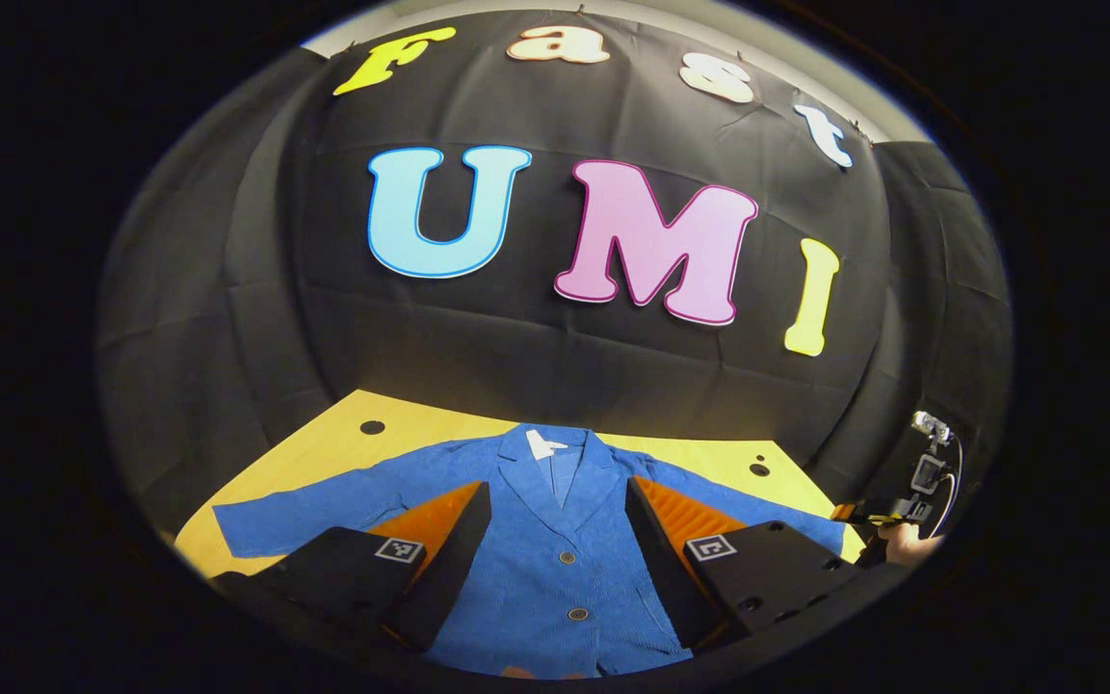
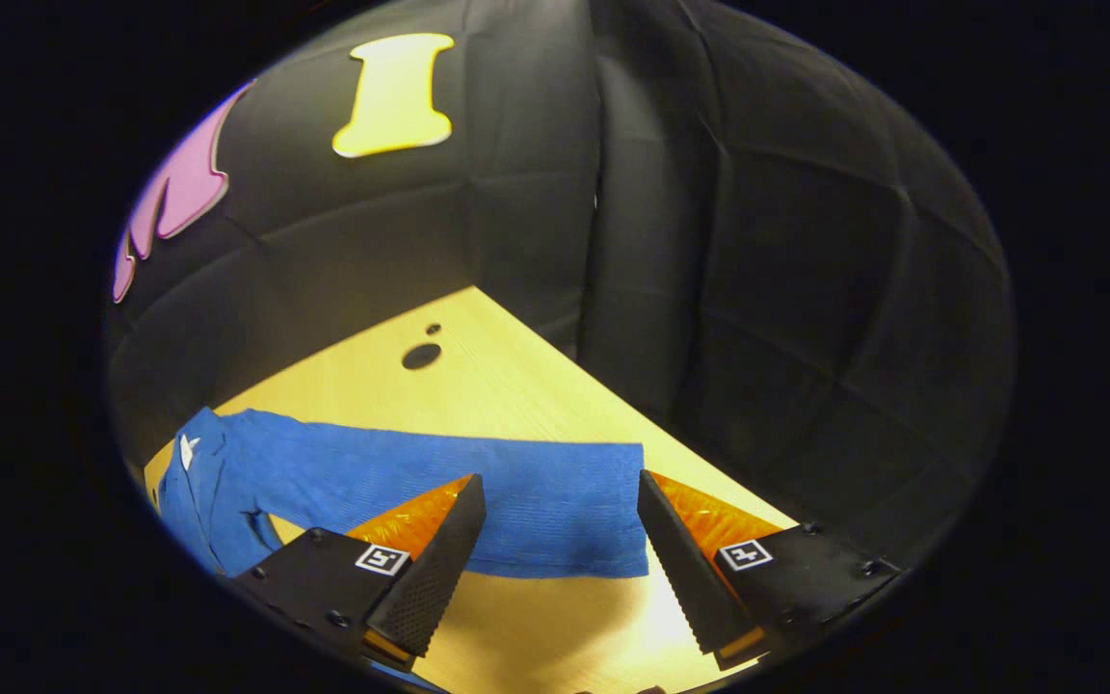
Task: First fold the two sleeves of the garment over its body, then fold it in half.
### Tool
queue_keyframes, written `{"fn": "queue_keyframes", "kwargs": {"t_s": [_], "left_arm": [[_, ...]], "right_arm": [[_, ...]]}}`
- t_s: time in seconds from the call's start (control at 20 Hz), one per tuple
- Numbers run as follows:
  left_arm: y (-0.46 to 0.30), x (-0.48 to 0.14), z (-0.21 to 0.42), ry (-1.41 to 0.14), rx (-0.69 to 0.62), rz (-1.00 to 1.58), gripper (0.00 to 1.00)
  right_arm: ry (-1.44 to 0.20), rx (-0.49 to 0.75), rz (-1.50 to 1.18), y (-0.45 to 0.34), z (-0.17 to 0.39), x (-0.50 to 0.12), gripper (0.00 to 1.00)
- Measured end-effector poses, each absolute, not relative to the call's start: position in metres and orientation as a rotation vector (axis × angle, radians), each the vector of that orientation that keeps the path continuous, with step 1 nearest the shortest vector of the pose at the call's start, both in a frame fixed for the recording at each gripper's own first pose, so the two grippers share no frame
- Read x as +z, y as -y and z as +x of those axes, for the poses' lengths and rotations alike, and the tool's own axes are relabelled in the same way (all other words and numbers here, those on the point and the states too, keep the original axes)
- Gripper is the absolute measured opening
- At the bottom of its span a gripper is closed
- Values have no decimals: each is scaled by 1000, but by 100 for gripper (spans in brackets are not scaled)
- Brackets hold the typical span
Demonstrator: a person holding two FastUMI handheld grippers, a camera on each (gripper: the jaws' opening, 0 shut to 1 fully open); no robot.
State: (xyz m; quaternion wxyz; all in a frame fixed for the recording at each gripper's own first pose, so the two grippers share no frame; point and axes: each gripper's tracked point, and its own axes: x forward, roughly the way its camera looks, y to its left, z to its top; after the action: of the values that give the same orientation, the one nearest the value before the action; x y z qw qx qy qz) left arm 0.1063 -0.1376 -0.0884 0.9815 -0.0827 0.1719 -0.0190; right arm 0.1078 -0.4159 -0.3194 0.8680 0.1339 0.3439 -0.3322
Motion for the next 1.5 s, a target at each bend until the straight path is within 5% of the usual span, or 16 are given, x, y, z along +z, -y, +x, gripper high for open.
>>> {"fn": "queue_keyframes", "kwargs": {"t_s": [0.2,0.65,0.7,0.75,0.9,1.05,1.1,1.5], "left_arm": [[142,-99,111,-386,-34,-176,81],[157,-114,94,-546,-53,-193,83],[157,-110,96,-531,-58,-187,82],[158,-106,97,-523,-62,-191,83],[160,-103,93,-519,-70,-182,83],[157,-101,88,-506,-68,-156,83],[155,-101,85,-506,-66,-155,83],[154,-101,79,-502,-71,-148,83]], "right_arm": [[-881,-752,341,429,95,-365,98],[-917,-761,372,427,94,-369,98],[-915,-756,367,426,95,-368,77],[-913,-744,367,425,99,-372,71],[-907,-742,409,420,106,-375,15],[-909,-703,460,415,109,-375,13],[-909,-677,490,411,109,-376,3],[-785,-580,462,375,137,-334,1]]}}
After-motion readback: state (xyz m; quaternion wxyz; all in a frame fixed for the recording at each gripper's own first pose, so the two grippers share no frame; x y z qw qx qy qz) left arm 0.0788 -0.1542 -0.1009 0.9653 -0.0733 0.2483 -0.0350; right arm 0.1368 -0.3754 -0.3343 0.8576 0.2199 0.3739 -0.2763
